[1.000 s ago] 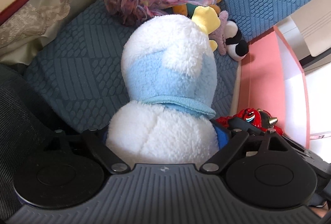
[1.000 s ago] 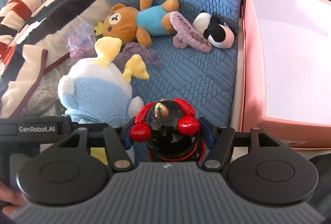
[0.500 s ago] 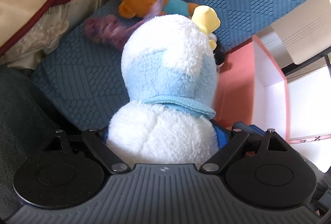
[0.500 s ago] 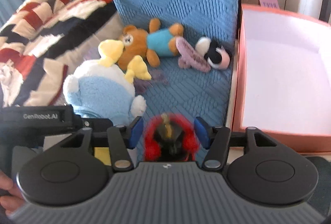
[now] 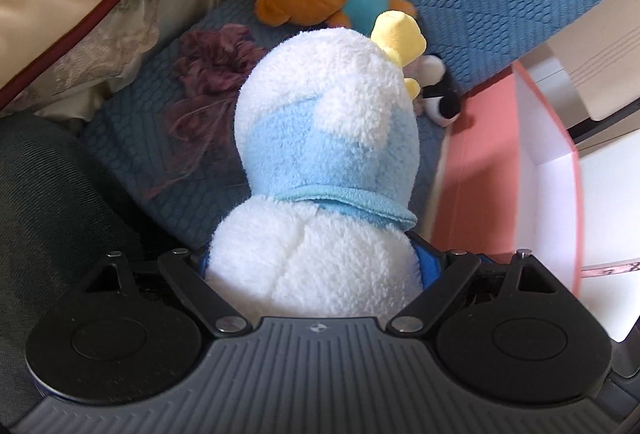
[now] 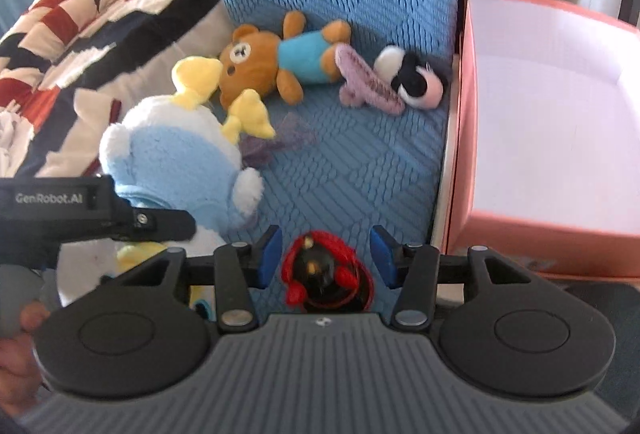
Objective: Organize objects
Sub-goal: 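Lift and carry the duck and figure with both tools toward the pink box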
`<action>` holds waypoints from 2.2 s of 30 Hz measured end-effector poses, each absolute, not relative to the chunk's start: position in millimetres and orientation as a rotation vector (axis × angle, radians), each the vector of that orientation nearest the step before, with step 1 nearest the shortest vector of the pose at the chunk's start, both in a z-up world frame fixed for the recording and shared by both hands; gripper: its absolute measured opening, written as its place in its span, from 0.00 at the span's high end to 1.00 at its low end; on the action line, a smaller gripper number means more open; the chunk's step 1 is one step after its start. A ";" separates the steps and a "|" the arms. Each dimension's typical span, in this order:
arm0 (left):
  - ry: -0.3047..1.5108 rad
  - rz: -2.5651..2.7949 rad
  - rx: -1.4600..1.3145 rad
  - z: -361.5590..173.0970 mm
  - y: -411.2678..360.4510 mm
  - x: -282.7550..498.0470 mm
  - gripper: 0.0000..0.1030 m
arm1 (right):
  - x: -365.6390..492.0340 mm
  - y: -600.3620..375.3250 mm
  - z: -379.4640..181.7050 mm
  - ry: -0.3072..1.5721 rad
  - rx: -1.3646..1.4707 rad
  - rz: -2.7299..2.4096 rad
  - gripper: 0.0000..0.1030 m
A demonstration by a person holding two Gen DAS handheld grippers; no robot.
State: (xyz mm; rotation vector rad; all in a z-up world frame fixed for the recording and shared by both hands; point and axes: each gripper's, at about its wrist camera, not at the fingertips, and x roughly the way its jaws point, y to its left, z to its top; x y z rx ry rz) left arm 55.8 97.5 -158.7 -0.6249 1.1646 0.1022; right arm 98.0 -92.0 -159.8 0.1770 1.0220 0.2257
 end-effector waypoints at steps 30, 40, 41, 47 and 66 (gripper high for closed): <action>1.179 0.171 -0.601 -171.0 109.4 47.1 0.12 | 106.4 -65.6 -219.4 1.108 0.115 0.266 0.42; 1.160 0.148 -0.627 -146.0 104.8 52.8 0.12 | 94.9 -80.8 -171.4 1.028 0.151 0.269 0.42; 1.155 0.142 -0.630 -141.7 103.8 54.2 0.12 | 95.1 -83.2 -163.9 1.017 0.156 0.270 0.42; 1.133 0.114 -0.631 -111.7 92.5 66.3 0.12 | 92.5 -96.7 -120.9 0.968 0.170 0.279 0.42; 1.001 -0.011 -0.535 -19.7 5.4 144.3 0.12 | 110.0 -181.5 -37.8 0.767 0.192 0.248 0.42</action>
